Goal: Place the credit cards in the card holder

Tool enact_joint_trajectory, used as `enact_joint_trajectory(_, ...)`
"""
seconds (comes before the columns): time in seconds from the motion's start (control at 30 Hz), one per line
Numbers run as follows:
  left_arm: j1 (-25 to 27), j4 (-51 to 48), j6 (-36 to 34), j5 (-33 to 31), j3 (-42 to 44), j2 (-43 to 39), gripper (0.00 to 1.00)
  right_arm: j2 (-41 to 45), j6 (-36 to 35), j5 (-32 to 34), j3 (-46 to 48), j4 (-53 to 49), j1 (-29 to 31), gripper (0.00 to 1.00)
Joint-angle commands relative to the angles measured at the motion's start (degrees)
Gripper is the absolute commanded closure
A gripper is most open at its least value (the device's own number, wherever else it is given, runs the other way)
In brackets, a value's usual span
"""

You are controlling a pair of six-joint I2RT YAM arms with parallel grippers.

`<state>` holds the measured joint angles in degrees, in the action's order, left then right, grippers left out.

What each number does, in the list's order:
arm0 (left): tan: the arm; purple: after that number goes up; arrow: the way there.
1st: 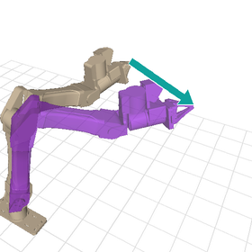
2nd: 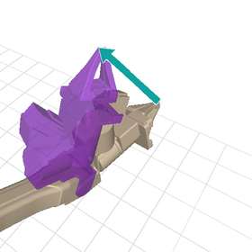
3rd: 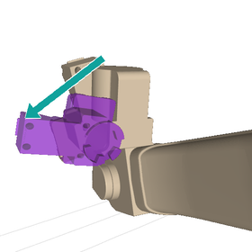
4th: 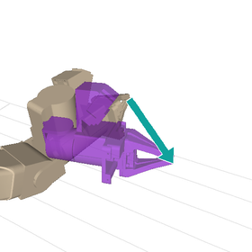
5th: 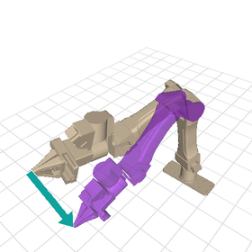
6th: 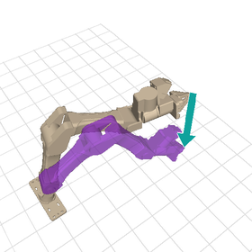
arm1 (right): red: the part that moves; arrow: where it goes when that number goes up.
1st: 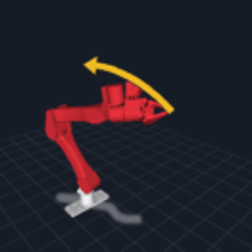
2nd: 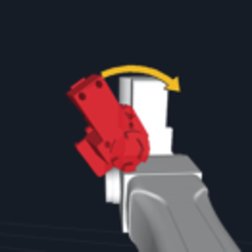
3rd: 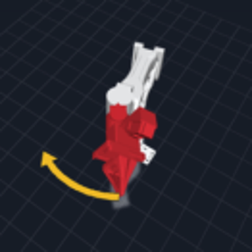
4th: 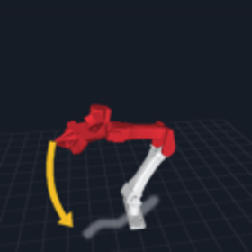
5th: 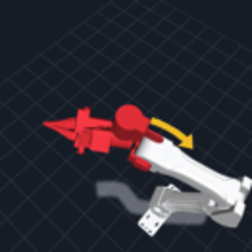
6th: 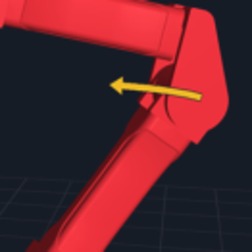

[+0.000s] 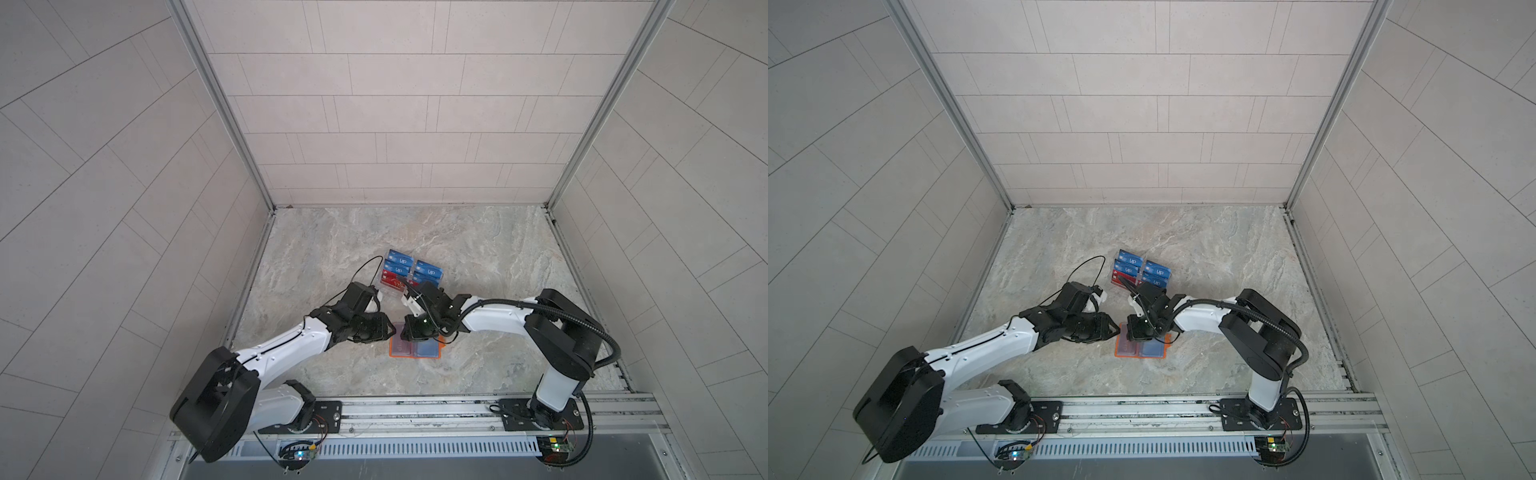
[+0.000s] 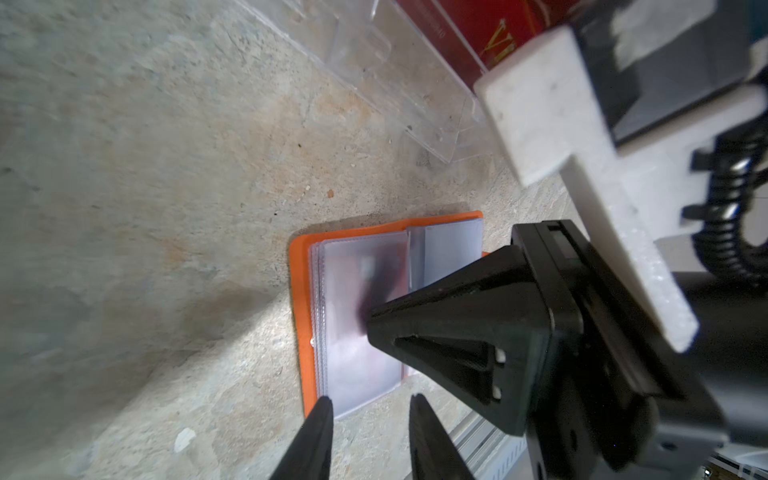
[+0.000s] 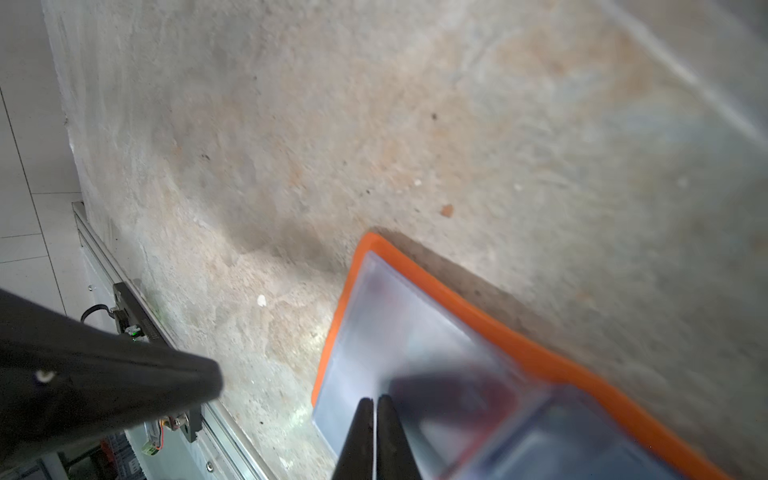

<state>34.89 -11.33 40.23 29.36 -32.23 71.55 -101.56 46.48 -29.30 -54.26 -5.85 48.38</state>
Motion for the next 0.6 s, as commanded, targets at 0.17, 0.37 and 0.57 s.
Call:
enact_joint_trajectory(0.17, 1.23, 8.23, 0.51, 0.20, 0.74, 4.56, 0.67, 1.04, -7.32, -1.80, -4.69, -9.93, -1.01, 0.91)
enact_joint_trajectory(0.37, 4.90, 13.59, 4.07, 0.15, -1.10, 7.76, 0.66, 3.09, -9.24, -6.65, -3.51, -9.86, -6.18, 0.92)
enact_joint_trajectory(0.57, 5.97, 15.60, 6.51, -1.84, -0.76, 11.46, 0.67, 3.56, -10.80, -10.16, -4.06, -9.39, -8.89, 0.92)
